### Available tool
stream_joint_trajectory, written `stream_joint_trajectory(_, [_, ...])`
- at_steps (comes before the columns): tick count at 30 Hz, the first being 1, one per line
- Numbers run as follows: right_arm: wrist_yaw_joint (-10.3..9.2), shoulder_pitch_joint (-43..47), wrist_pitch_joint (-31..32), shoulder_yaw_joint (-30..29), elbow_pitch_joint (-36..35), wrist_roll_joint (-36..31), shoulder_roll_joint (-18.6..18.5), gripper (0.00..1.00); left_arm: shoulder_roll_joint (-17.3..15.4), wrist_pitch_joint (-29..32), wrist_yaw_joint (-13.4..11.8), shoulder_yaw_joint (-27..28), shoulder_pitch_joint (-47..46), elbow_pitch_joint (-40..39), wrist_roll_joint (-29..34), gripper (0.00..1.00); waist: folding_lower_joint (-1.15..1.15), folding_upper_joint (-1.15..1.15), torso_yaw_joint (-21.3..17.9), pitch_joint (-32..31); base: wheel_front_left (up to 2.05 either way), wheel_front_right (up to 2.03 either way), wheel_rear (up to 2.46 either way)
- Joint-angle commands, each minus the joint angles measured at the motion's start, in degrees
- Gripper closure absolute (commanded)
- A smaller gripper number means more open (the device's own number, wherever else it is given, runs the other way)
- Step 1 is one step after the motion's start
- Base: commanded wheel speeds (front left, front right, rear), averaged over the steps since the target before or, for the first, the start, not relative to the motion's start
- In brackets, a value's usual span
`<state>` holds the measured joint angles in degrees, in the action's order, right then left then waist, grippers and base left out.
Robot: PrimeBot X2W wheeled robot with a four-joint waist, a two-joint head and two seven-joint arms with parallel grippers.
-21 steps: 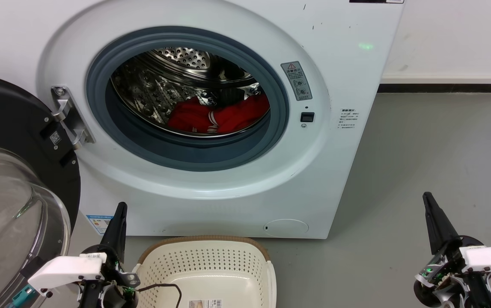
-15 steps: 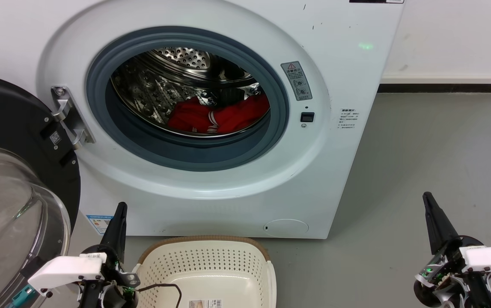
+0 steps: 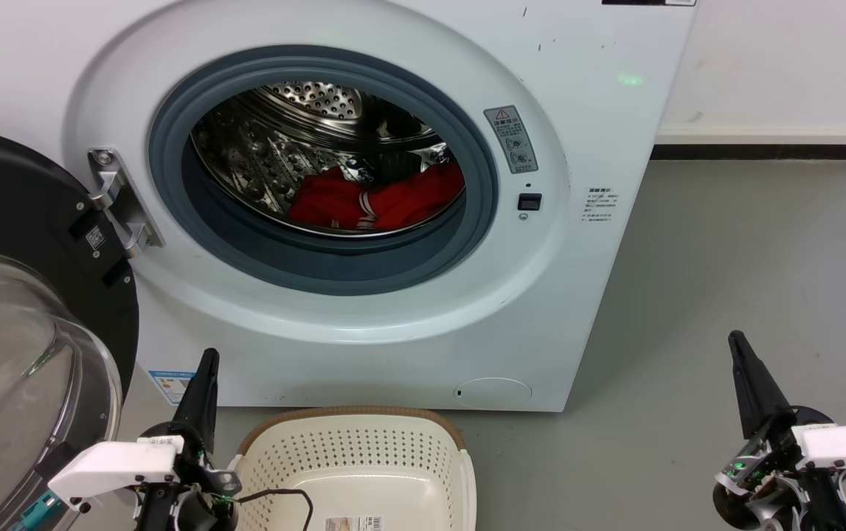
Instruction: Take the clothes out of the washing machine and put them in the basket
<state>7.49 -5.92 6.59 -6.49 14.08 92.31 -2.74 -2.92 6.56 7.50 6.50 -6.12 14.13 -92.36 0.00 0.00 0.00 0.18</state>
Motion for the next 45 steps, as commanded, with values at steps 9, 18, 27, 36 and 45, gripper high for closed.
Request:
stream_joint_trajectory(9, [0.00, -0.7, 0.0, 0.0, 0.0, 0.2, -0.3, 1.00, 0.1, 0.1, 0.1, 0.1, -0.3, 0.0, -0.1, 1.00, 0.00, 0.00, 0.0, 0.0, 0.00, 0.00, 0.00])
stream_joint_trajectory(18, [0.00, -0.7, 0.0, 0.0, 0.0, 0.2, -0.3, 1.00, 0.1, 0.1, 0.1, 0.1, -0.3, 0.0, -0.1, 1.00, 0.00, 0.00, 0.0, 0.0, 0.00, 0.00, 0.00])
stream_joint_trajectory(27, [0.00, 1.8, -1.5, 0.3, 0.8, -0.4, 0.2, 0.00, 0.2, -1.5, 0.0, -0.6, 1.6, 0.9, 0.9, 0.00, 0.00, 0.00, 0.0, 0.0, 0.00, 0.00, 0.00])
stream_joint_trajectory(36, [0.00, 2.7, -4.0, 0.3, 0.1, -2.7, 0.1, 0.00, 0.1, -4.0, 0.0, -0.2, 2.1, 0.5, 3.8, 0.00, 0.00, 0.00, 0.0, 0.1, 0.00, 0.00, 0.00])
stream_joint_trajectory(45, [0.00, 2.3, -6.2, -2.7, 1.0, -11.8, 0.1, 0.00, 0.1, -6.3, -0.1, 2.6, 2.0, 1.1, 9.5, 0.00, 0.00, 0.00, 0.0, 0.1, 0.00, 0.00, 0.00])
